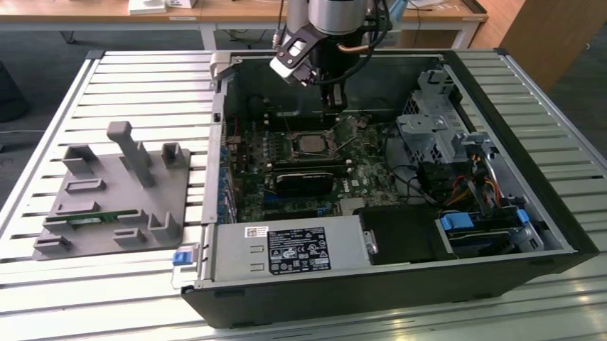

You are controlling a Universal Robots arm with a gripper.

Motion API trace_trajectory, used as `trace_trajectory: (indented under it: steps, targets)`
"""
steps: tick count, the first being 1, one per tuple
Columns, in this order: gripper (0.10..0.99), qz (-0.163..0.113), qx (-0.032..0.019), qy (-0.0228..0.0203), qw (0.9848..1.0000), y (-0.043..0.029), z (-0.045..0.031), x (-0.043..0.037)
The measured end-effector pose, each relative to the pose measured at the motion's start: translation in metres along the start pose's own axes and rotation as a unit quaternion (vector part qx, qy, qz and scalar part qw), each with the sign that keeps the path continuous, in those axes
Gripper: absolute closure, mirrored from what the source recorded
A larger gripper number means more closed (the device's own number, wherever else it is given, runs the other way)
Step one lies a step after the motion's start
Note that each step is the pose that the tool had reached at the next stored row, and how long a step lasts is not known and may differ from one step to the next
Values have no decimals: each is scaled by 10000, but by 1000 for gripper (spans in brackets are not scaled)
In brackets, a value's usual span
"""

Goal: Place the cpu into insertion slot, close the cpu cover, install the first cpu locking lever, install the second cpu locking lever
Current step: 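Close the cpu cover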

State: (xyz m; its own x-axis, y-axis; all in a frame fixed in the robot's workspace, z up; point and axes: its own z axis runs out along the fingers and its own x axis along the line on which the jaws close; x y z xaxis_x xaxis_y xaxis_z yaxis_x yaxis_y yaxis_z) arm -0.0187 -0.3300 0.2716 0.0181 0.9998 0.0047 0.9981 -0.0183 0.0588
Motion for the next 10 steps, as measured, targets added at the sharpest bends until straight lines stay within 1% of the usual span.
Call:
trace_trajectory:
  steps: [6, 10]
  targets:
    - [980, 0, 10, 0, 10000, 37, 2, 1]
    - [980, 0, 30, 0, 10000, 75, 5, 1]
